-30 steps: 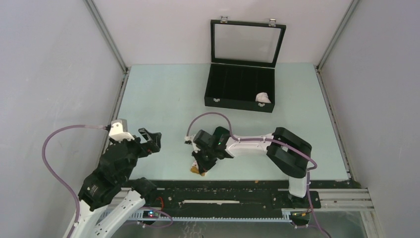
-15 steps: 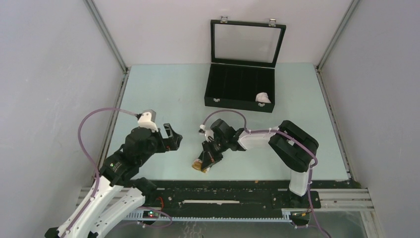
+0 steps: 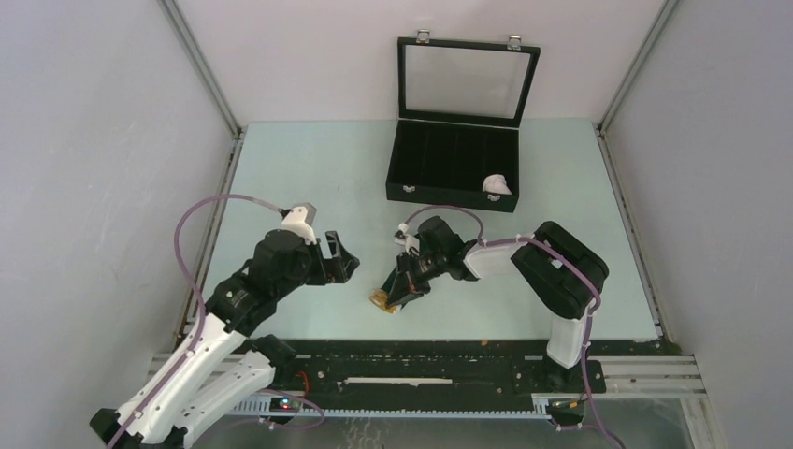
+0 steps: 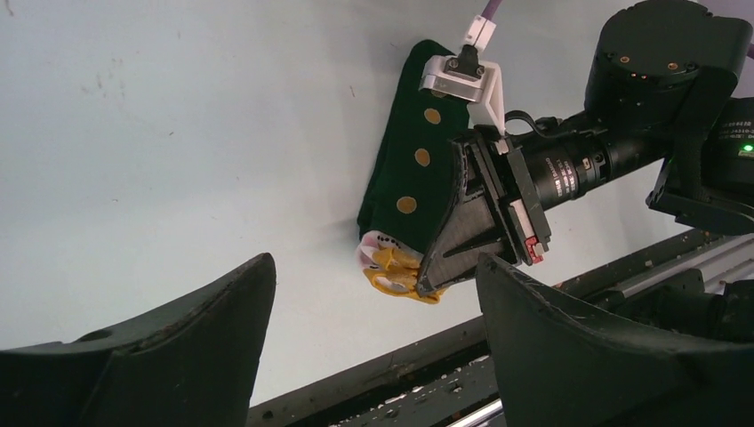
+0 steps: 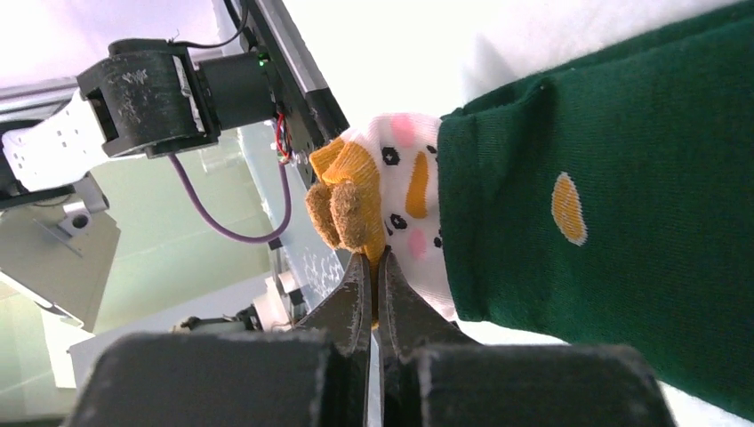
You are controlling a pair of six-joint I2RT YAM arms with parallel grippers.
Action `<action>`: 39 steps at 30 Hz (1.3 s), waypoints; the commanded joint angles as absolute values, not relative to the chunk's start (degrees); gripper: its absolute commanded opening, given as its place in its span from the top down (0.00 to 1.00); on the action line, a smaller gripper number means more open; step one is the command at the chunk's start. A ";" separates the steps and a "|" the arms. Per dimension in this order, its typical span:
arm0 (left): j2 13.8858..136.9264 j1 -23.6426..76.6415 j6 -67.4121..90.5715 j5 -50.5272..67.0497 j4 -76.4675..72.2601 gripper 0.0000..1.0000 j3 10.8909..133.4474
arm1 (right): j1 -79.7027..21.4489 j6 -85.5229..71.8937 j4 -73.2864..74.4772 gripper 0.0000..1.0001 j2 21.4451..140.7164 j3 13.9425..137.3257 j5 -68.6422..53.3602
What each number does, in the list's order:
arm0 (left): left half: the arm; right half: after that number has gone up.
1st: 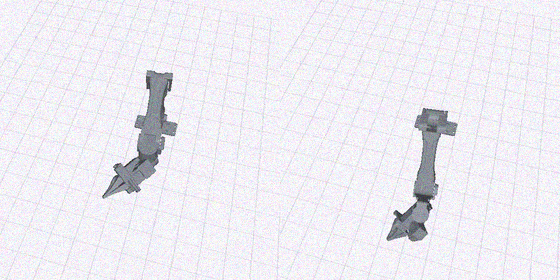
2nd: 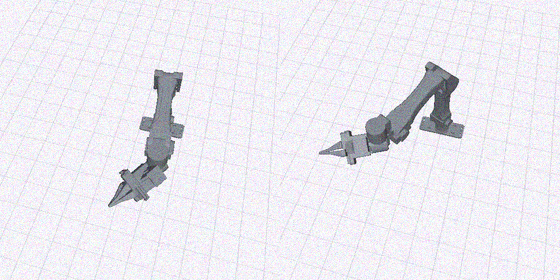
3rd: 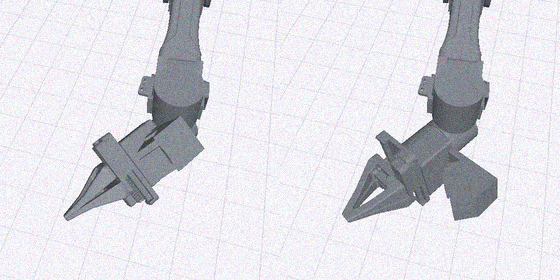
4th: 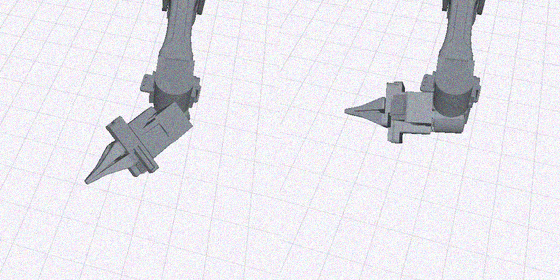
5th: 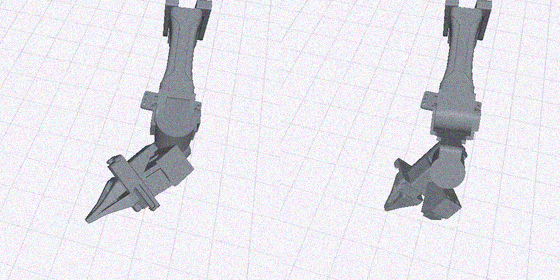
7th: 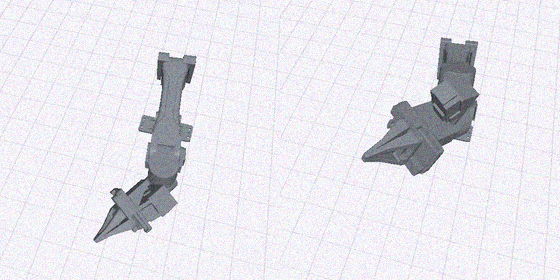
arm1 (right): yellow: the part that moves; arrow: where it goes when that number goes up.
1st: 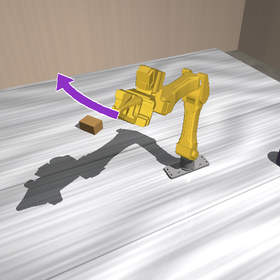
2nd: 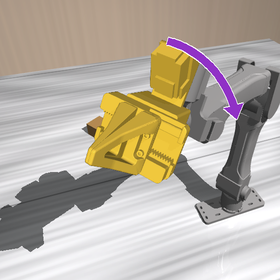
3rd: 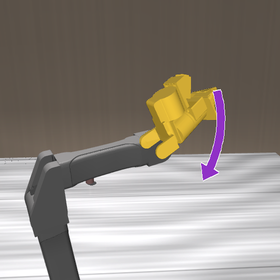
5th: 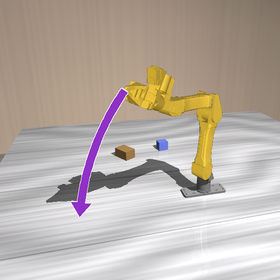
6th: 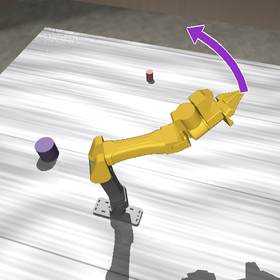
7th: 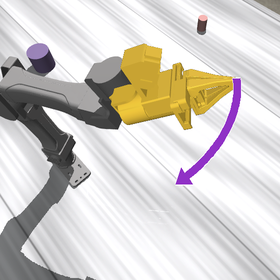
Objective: Roll the socks
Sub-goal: Roll a pair of socks at the center of the board.
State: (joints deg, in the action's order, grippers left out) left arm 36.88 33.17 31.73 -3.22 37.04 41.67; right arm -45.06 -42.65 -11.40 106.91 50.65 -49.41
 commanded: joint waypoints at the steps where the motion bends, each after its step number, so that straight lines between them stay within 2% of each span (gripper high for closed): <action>1: 38.42 32.83 32.36 -0.45 33.14 0.14 40.78 | -43.38 -47.21 -17.43 1.00 105.18 48.50 -49.31; 12: 43.12 32.83 32.08 4.68 30.94 0.21 40.74 | -40.57 -57.46 -28.56 1.00 107.86 42.09 -48.95; 15: 44.88 32.95 32.15 6.79 29.49 0.29 39.84 | -40.52 -57.71 -29.14 1.00 108.99 41.64 -48.92; 17: 46.26 32.98 32.43 7.88 28.41 0.38 38.77 | -40.43 -58.05 -29.97 1.00 109.36 41.13 -48.75; 23: 52.85 33.38 34.74 8.82 26.71 0.85 36.42 | -39.50 -59.60 -32.36 1.00 109.26 38.70 -47.69; 25: 55.36 33.65 35.50 8.93 26.19 0.98 35.94 | -39.41 -59.72 -32.52 1.00 109.08 38.18 -47.43; 39: 72.03 39.45 38.29 10.38 23.18 1.00 37.58 | -39.60 -60.06 -32.54 1.00 107.78 37.37 -46.10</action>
State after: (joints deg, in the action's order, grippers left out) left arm 69.21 38.13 36.71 8.93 25.71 36.53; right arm -39.79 -59.51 -30.85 108.97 37.95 -47.11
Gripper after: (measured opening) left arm 0.005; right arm 0.017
